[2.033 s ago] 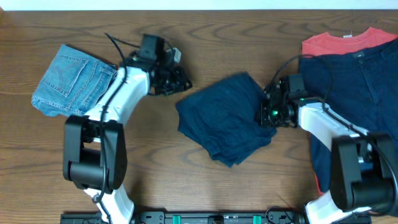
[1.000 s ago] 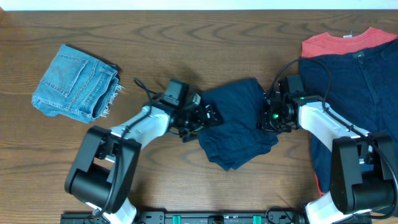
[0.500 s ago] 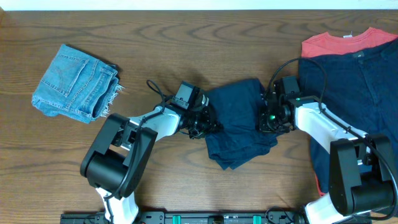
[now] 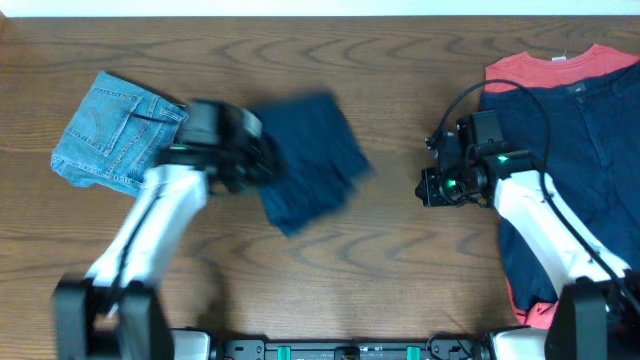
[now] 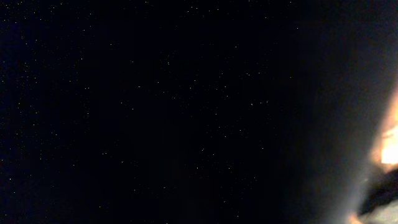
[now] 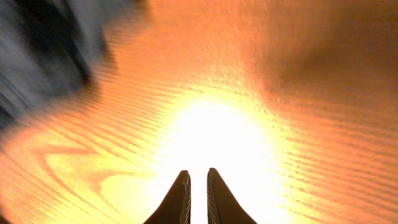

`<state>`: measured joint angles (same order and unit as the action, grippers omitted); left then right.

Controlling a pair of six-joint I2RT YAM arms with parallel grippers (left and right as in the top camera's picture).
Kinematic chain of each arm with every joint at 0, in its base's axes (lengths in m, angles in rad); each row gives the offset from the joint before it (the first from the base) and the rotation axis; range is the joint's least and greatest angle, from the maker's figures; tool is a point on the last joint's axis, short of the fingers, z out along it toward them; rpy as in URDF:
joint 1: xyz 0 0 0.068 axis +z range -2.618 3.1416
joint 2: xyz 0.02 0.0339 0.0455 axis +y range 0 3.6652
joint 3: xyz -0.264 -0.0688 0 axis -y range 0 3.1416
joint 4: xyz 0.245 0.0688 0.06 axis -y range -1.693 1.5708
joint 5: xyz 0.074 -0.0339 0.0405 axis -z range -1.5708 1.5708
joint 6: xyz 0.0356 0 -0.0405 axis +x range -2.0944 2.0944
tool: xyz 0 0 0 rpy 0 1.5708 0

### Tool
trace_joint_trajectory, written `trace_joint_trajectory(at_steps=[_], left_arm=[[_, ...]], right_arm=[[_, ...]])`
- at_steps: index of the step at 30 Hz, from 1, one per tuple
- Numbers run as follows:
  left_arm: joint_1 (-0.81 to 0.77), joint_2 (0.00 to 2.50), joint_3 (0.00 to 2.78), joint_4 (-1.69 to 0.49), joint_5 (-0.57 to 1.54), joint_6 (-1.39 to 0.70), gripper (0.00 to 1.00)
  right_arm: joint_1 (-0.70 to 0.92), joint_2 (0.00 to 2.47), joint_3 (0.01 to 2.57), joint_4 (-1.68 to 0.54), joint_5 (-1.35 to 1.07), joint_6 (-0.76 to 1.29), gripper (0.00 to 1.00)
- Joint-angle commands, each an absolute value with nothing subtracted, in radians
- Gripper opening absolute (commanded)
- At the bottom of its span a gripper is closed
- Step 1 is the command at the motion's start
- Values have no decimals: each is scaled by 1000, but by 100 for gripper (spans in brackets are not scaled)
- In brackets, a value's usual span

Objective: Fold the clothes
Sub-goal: 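Carry the navy shorts left with the left gripper onto the denim shorts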

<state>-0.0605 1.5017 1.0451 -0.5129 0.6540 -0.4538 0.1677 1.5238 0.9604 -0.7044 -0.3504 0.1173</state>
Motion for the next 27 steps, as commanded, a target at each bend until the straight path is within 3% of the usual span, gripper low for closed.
trace_joint_trajectory(at_steps=[1, 8, 13, 14, 15, 17, 18, 27], left_arm=[[76, 1396, 1113, -480, 642, -385, 6], [418, 1434, 1123, -309, 642, -386, 6], [569, 1569, 1123, -282, 643, -385, 6], [591, 1601, 1123, -282, 643, -385, 11], [612, 1632, 1123, -283, 643, -385, 27], [650, 1687, 1123, -295, 642, -385, 64], [665, 1702, 1123, -305, 642, -385, 98], [902, 1679, 1142, -600, 582, -233, 98]], right_arm=[[165, 1515, 971, -702, -348, 86, 9], [168, 1518, 971, -702, -349, 122, 8], [171, 1518, 971, -703, -348, 143, 7], [171, 1518, 971, -701, -348, 146, 7], [171, 1518, 971, -700, -349, 148, 7], [171, 1518, 971, -698, -349, 161, 7], [171, 1518, 971, -697, -349, 161, 7], [171, 1518, 971, -700, -378, 163, 12]])
